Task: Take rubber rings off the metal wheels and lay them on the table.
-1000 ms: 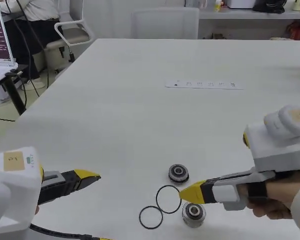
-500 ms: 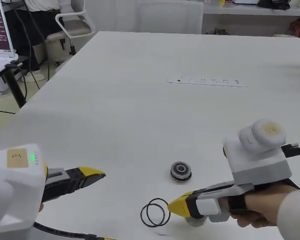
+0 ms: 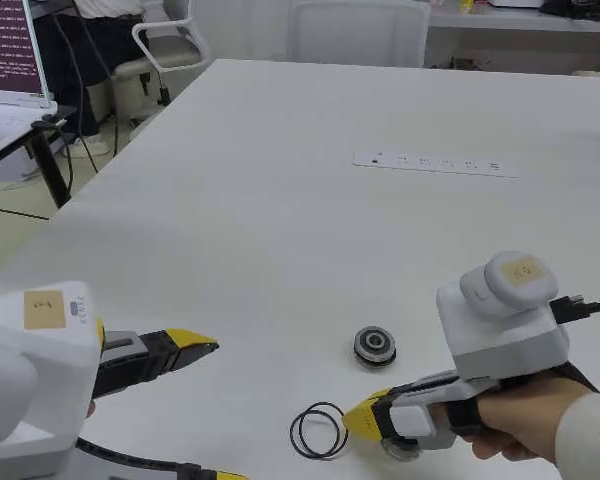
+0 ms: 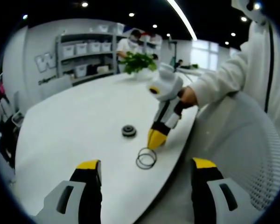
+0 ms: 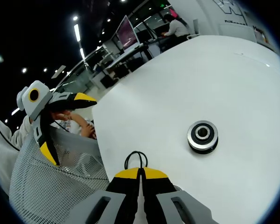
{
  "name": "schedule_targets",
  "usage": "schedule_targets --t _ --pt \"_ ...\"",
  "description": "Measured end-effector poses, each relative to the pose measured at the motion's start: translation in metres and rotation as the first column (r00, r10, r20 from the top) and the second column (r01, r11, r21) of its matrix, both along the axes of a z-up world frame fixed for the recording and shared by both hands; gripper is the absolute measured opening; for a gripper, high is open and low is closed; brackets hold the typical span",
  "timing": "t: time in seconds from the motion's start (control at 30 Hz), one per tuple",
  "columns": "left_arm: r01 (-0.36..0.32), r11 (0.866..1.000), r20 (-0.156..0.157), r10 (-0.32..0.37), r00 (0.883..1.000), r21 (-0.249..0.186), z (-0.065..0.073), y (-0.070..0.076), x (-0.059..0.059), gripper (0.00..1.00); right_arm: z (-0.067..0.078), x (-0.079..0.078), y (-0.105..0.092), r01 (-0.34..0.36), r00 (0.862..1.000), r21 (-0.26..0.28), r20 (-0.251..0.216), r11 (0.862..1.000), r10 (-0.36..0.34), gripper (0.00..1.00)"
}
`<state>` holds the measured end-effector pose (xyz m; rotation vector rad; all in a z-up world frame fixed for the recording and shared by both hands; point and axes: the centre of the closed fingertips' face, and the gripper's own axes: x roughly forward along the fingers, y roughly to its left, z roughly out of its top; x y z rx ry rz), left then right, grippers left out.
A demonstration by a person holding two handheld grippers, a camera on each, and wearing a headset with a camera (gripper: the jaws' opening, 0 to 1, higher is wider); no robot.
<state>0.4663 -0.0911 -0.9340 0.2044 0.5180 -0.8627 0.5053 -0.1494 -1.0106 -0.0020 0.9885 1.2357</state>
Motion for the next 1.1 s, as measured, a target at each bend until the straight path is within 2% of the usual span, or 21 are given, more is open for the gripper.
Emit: schedule_targets --t 0.33,0.47,0.6,0.9,1.03,1.1 --pt "-0.018 1.000 -0.010 0.018 1.000 0.024 -0.003 0.002 0.001 0.79 0.000 0.003 -0.001 -0.042 0.996 -0.018 0.083 0.999 0.043 0.01" --pt "-0.015 0.999 -0.012 0.015 1.000 0.035 -0.004 0.003 0.000 0.79 0.001 0.006 -0.002 -0.038 0.995 -0.019 0.095 0.999 0.040 0.07" --pt "-0.012 0.999 -0.010 0.012 1.000 0.043 -0.004 0.003 0.000 0.79 0.005 0.008 -0.005 -0.036 0.994 -0.017 0.105 0.999 0.037 0.05" --pt "0.013 0.998 -0.002 -0.013 1.000 0.054 -0.003 0.001 -0.001 0.80 0.025 0.021 -0.009 0.004 0.988 0.026 0.153 1.000 -0.008 0.06" --pt "0.030 0.995 0.007 -0.031 1.000 0.097 -0.004 0.003 -0.002 0.80 0.037 0.028 -0.012 0.026 0.982 0.053 0.188 0.998 -0.036 0.09" --pt "0.039 0.992 0.021 -0.042 0.999 0.117 -0.003 0.003 0.000 0.80 0.044 0.033 -0.015 0.040 0.978 0.069 0.204 0.997 -0.053 0.10"
